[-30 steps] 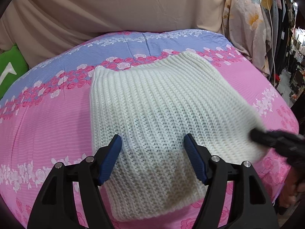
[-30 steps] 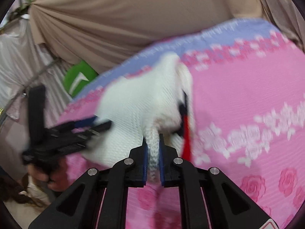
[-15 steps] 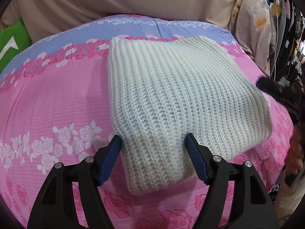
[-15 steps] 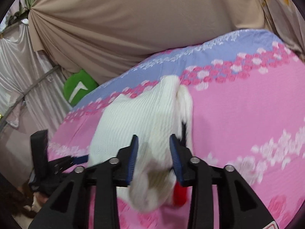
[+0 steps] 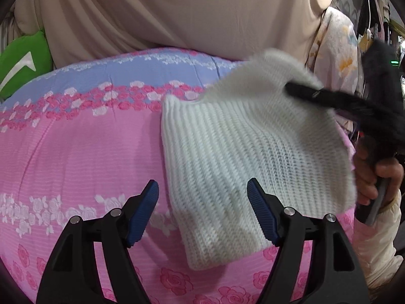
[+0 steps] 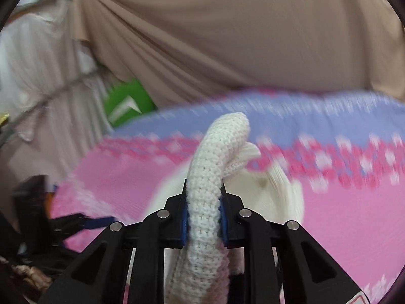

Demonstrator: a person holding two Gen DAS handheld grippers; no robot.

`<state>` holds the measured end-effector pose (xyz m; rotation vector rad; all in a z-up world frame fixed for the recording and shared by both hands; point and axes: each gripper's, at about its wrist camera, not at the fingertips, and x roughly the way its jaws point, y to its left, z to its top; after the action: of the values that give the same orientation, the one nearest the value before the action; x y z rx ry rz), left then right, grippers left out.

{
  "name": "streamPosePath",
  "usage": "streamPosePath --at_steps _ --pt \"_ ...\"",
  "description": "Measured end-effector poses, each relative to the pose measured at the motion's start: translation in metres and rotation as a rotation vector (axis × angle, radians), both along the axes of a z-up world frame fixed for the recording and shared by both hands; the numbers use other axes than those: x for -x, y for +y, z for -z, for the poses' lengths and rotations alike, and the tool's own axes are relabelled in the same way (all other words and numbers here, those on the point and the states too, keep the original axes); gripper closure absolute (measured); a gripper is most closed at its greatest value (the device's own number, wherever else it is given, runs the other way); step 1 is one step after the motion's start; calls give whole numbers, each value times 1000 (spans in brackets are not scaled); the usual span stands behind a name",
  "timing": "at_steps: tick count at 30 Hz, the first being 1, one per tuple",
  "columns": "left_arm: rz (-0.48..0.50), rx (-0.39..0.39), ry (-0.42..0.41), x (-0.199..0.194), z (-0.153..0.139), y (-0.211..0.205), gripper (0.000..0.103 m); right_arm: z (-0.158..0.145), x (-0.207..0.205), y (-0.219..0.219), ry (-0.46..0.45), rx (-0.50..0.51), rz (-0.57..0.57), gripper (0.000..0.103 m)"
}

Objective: Fold small clothes

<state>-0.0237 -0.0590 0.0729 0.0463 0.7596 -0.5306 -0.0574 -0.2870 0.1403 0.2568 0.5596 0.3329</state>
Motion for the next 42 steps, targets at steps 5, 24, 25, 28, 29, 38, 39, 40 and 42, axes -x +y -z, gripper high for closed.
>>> streamPosePath --at_steps 5,24,25,28,29,38,39,40,42 --pt "36 -4 -3 -4 0 -18 33 79 -42 -46 275 22 210 86" --pt "24 -121 8 -7 36 -45 26 98 92 -24 281 -102 162 95" --pt "24 -123 10 -6 36 -44 26 94 97 -25 255 -120 173 95" --pt "26 -117 27 -1 36 -38 25 67 121 -26 124 -164 155 95" --pt "29 -111 37 -2 37 -36 25 63 124 -27 115 -156 157 95" --pt "32 -68 135 -3 54 -27 27 104 112 -26 300 -67 261 94" --pt "35 -68 114 0 47 -25 27 97 113 -26 293 -62 260 93" --pt "31 -69 86 4 40 -24 28 90 116 -26 280 -54 263 92" --pt "10 -78 1 12 21 -21 29 71 118 -23 236 -24 271 91"
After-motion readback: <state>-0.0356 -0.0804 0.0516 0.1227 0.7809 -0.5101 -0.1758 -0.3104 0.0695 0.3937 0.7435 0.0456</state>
